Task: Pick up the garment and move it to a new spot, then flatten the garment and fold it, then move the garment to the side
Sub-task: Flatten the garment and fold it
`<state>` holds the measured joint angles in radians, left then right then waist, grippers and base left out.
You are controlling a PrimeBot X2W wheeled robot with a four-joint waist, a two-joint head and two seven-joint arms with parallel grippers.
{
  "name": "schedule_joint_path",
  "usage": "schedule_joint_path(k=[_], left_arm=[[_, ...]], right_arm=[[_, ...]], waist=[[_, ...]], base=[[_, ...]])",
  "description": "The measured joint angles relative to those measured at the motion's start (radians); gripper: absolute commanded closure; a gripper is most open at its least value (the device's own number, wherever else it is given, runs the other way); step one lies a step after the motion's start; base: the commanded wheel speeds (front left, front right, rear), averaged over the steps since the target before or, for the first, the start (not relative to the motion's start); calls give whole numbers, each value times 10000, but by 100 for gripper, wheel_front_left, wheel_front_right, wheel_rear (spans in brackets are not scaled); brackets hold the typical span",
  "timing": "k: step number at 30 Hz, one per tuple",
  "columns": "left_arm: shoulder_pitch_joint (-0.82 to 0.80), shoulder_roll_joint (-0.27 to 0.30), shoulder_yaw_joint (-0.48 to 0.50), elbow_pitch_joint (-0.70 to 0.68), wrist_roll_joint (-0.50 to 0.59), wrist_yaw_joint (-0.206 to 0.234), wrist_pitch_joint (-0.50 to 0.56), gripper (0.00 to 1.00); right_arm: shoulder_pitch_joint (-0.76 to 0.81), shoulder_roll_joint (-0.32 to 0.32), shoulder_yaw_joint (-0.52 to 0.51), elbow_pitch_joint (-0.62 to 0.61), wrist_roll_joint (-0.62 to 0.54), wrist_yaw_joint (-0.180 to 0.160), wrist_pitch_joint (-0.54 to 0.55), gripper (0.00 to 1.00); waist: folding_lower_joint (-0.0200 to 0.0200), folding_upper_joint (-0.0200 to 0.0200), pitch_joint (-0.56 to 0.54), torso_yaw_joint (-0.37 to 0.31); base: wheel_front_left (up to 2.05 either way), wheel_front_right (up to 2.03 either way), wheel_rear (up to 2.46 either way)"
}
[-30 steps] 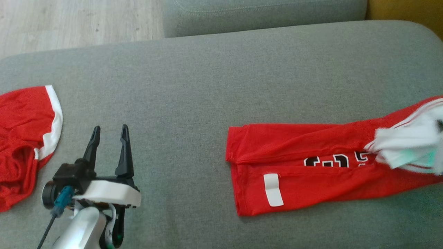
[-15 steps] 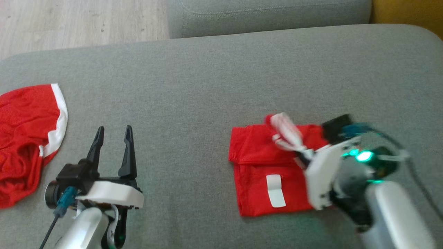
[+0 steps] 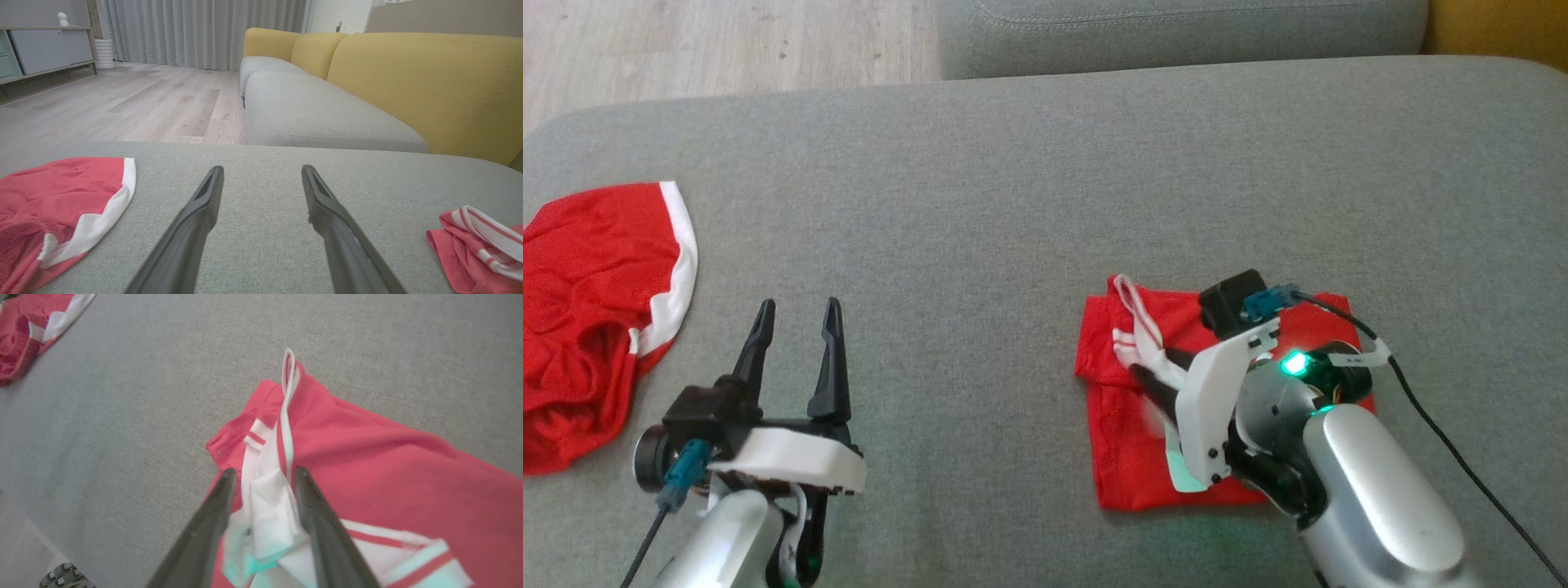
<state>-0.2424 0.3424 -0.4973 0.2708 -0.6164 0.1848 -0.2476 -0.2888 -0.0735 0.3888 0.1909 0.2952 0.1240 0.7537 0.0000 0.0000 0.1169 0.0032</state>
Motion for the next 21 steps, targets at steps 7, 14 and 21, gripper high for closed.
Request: schedule_joint_path(k=[7, 14, 21], left_arm=[[1, 0, 2, 56, -2, 0, 0, 0], [9, 0, 13, 71, -2, 0, -2, 0], [24, 4, 13, 61, -4, 0, -2, 0]], right_arm=[[89, 12, -313, -1542, 1425, 0, -426, 0], [529, -886, -2755, -2573, 403, 0, -1208, 0], [1753, -1315, -3191, -1511, -500, 0, -2295, 9]], waist=[[0, 0, -86, -95], [0, 0, -220, -292], [-1, 0, -322, -362]], base=[[0, 0, 0], [0, 0, 0], [0, 0, 0]])
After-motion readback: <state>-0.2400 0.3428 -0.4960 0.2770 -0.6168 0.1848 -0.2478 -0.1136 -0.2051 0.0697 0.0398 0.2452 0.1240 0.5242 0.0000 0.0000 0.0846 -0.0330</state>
